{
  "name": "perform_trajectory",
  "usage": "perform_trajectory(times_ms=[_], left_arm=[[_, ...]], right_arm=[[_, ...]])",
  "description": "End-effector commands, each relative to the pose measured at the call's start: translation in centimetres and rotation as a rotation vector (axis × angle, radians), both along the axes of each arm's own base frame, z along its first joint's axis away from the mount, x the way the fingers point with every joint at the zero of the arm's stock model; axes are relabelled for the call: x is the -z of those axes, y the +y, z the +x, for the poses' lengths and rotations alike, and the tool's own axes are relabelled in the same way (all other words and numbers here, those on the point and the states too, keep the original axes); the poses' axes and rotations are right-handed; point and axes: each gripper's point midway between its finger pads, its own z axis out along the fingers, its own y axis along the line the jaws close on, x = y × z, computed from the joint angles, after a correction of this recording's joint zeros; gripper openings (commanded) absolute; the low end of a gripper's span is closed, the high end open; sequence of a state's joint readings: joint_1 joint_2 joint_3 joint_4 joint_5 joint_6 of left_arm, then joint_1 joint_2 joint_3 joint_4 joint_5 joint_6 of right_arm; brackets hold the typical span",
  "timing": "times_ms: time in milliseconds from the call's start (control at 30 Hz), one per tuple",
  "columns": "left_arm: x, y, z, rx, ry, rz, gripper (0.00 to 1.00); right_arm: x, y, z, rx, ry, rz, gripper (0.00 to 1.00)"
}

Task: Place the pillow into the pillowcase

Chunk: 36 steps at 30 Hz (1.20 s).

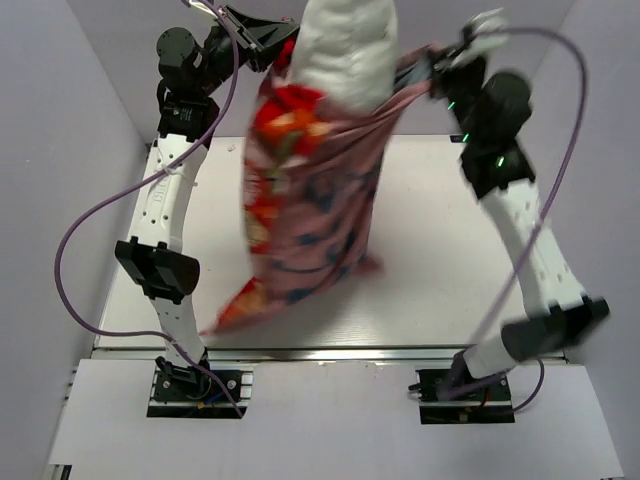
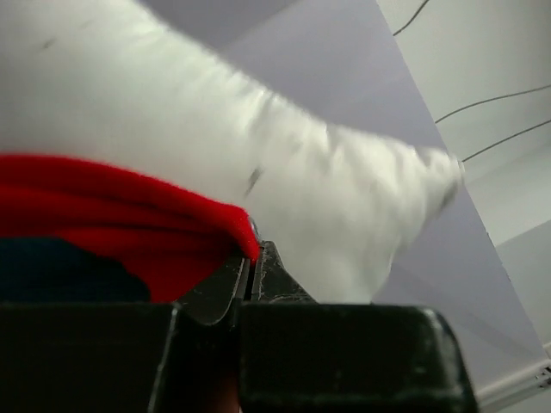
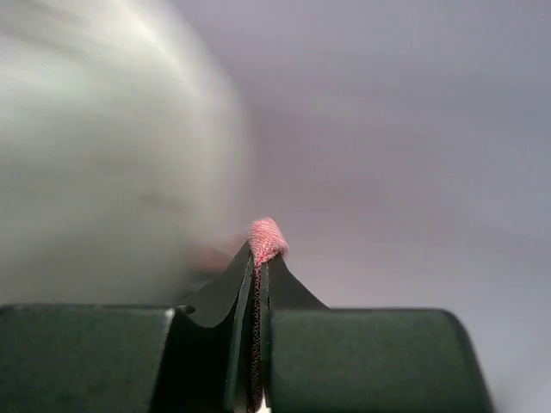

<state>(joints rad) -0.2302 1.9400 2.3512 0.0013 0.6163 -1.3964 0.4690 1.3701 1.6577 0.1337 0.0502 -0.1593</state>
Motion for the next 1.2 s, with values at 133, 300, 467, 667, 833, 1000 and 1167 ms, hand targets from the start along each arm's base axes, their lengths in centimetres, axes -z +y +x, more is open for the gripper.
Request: perform_trajectory(times_ms=[133, 300, 467, 667, 833, 1000, 1167], left_arm=[[-5.9, 2.9, -5.7, -0.045, -0.175, -0.044, 0.0], [-5.0, 2.6, -2.2, -0.06, -0.148, -0.069, 0.0], [-5.9, 2.5, -2.1, -0.023, -0.159, -0.126, 0.0], [-7.3, 2.6, -5.8, 0.021, -0.189, -0.107, 0.0], [-7.6, 2.9, -6.8, 0.018, -0.197, -0.11, 0.0], [-6.7, 2.7, -4.3, -0.002, -0.176, -0.123, 0.0], [-6.6, 2.6, -2.9, 0.005, -0.169, -0.153, 0.0]], right_arm=[[-6.1, -3.6, -2.5, -0.087, -0.092, 0.165, 0.0], [-4.1, 9.5, -24.1, -0.658, -0.359, -0.016, 0.0], [-3.5, 11.3, -24.6, -0.536, -0.292, 0.026, 0.0], [-8.2, -6.1, -1.9, 0.211, -0.152, 0.254, 0.0], [-10.1, -9.0, -0.7, 0.135, -0.132, 0.308, 0.0], [-6.5, 8.6, -20.7, -0.601, -0.307, 0.048, 0.0], [-3.2, 12.6, -28.3, -0.714, -0.354, -0.056, 0.0]])
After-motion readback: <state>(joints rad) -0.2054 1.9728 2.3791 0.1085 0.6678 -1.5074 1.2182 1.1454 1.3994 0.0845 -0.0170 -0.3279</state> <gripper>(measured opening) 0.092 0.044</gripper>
